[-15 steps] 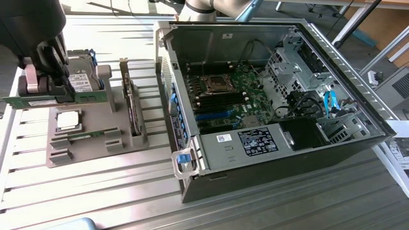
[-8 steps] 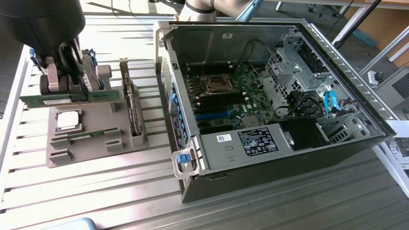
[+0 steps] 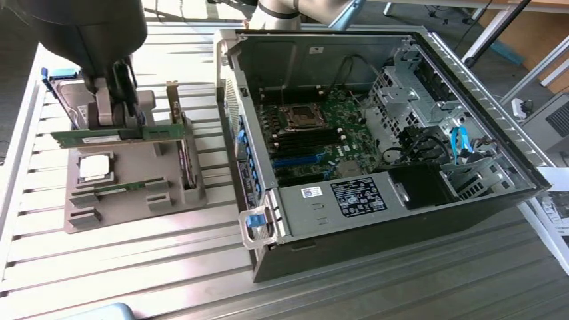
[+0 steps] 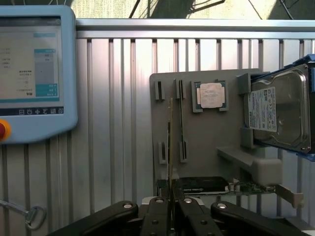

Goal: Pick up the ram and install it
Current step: 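Pick up the ram and move it above insertion slot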

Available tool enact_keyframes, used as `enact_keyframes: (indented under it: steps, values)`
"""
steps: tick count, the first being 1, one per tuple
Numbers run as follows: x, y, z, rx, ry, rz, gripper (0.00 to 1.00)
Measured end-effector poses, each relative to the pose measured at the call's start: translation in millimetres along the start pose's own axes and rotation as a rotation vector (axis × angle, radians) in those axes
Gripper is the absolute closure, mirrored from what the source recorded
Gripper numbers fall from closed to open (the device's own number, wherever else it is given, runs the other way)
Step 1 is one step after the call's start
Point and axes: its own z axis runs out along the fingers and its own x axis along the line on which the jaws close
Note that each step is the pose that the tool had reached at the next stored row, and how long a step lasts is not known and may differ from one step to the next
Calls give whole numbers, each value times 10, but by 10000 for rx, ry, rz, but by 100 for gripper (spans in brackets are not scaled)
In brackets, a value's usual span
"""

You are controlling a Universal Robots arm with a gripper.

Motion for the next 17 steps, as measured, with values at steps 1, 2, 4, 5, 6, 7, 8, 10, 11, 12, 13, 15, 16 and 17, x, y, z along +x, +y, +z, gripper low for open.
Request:
enact_keyframes:
  steps: [1,2,4,5,6,7,8,10,11,12,13,15,16,17]
  values:
    - [0,-26,0,-3,-1,0,86]
    - [0,-48,0,-6,-1,0,86]
    - [-1,-99,-2,-16,0,1,86]
    - [-1,-127,-2,-20,0,1,86]
    - [-1,-152,-3,-25,0,1,86]
    - [-1,-175,-3,-29,1,0,86]
    - [-1,-195,-4,-33,1,1,86]
    - [-2,-236,-5,-39,1,1,86]
    - [-2,-258,-5,-42,1,1,86]
    - [-2,-279,-6,-45,2,1,86]
    - [-2,-301,-6,-49,2,1,86]
    - [-2,-361,-8,-58,4,1,86]
    - [-2,-406,-9,-64,6,2,86]
    - [-2,-442,-9,-70,6,1,86]
